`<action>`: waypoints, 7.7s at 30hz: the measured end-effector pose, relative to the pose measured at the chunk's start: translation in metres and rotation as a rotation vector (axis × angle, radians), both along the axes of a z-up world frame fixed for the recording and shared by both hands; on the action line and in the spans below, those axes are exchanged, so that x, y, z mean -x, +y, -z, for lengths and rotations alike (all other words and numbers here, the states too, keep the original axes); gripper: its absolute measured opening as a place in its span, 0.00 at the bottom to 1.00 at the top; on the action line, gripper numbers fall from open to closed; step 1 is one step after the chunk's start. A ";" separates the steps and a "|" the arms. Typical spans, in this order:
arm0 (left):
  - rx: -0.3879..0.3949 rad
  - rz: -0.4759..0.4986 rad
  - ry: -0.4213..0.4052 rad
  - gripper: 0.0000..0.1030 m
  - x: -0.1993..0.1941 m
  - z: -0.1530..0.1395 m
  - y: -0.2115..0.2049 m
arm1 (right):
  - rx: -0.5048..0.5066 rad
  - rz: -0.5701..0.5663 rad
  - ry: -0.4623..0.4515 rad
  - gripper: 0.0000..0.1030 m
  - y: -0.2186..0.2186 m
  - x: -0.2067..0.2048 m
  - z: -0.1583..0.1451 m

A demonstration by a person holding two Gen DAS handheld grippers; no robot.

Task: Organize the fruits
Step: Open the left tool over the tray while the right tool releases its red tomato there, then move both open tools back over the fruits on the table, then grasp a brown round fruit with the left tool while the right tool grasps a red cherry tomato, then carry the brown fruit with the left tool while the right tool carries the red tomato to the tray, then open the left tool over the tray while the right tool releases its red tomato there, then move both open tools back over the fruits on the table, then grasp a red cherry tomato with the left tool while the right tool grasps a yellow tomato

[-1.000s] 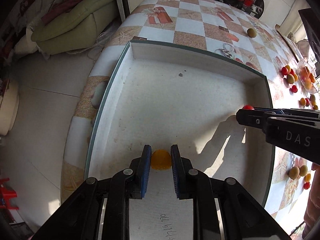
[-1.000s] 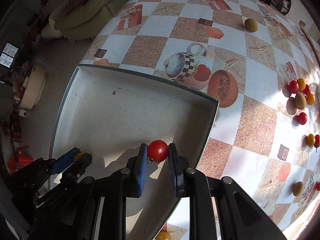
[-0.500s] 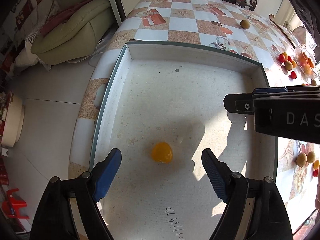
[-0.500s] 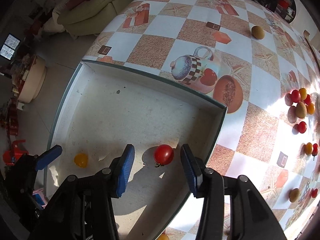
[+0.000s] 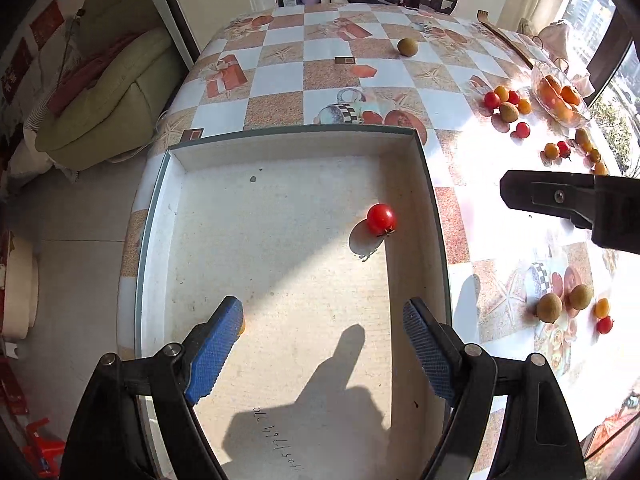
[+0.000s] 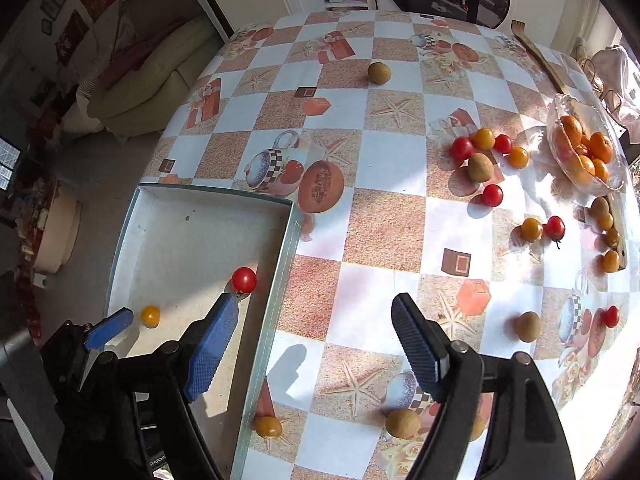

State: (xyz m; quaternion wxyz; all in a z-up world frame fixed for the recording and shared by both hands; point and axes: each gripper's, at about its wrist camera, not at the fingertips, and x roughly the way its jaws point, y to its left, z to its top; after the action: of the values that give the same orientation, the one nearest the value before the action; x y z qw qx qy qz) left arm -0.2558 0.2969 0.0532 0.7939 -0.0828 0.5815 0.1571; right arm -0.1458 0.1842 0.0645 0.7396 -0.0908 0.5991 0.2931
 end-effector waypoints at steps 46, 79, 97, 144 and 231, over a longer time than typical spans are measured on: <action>0.035 0.284 0.004 0.34 -0.170 0.034 -0.221 | 0.239 0.351 -0.103 0.22 -0.234 -0.107 0.055; 0.138 0.072 -0.093 0.26 -0.099 -0.004 -0.094 | 0.073 0.246 -0.032 0.22 -0.166 -0.064 0.027; 0.080 -0.135 -0.127 0.26 -0.028 -0.016 0.018 | 0.001 0.029 -0.032 0.22 -0.031 -0.022 0.008; -0.030 -0.171 -0.044 0.80 0.002 0.026 0.085 | -0.078 -0.091 0.130 0.88 0.110 -0.013 0.044; 0.140 0.078 -0.118 0.20 -0.154 0.008 -0.118 | 0.013 0.365 0.014 0.26 -0.206 -0.101 0.039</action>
State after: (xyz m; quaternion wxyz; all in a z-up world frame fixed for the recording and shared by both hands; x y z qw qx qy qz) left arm -0.1014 0.1789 0.0448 0.8247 -0.1245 0.5458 0.0800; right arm -0.0448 -0.0215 0.0251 0.7758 0.0166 0.6125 0.1509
